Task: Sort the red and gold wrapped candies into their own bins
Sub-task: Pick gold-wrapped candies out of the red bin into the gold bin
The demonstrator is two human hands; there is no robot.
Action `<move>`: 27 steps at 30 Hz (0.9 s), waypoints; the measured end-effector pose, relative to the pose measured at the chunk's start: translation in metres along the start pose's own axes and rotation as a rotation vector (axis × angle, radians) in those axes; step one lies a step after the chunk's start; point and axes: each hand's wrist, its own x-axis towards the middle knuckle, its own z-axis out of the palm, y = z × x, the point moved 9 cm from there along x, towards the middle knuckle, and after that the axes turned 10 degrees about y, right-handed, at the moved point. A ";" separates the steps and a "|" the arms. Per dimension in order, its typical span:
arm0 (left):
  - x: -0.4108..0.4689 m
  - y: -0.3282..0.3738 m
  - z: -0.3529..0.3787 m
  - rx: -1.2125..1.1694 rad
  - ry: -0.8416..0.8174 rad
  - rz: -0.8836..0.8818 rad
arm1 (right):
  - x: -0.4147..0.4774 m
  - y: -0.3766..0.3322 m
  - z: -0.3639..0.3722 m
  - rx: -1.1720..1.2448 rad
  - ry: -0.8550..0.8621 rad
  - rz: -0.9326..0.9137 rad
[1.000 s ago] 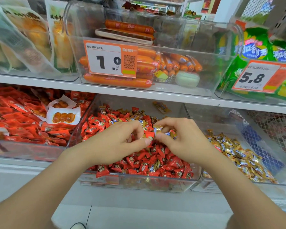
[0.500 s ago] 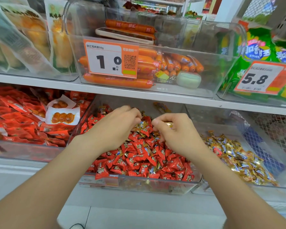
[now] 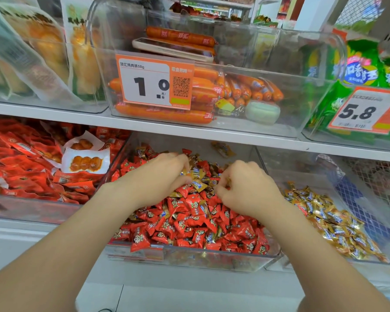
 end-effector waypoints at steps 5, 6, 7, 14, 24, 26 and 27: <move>-0.004 0.001 -0.016 -0.106 0.104 -0.027 | 0.003 -0.022 -0.018 0.043 0.163 -0.160; -0.005 0.001 -0.020 -0.115 0.125 -0.038 | 0.005 -0.030 -0.017 0.039 0.158 -0.207; -0.007 0.001 -0.025 -0.115 0.154 -0.053 | 0.006 -0.038 -0.015 0.034 0.140 -0.257; -0.017 -0.004 -0.048 0.031 0.245 -0.130 | 0.014 -0.055 0.025 0.085 -0.166 -0.400; -0.028 0.000 -0.022 0.063 0.001 -0.015 | 0.030 -0.049 0.038 0.019 -0.249 -0.339; -0.029 -0.001 -0.019 0.104 -0.051 -0.037 | 0.029 -0.044 0.035 0.003 -0.198 -0.312; -0.029 -0.001 -0.018 0.137 -0.075 -0.052 | 0.028 -0.041 0.032 0.026 -0.166 -0.297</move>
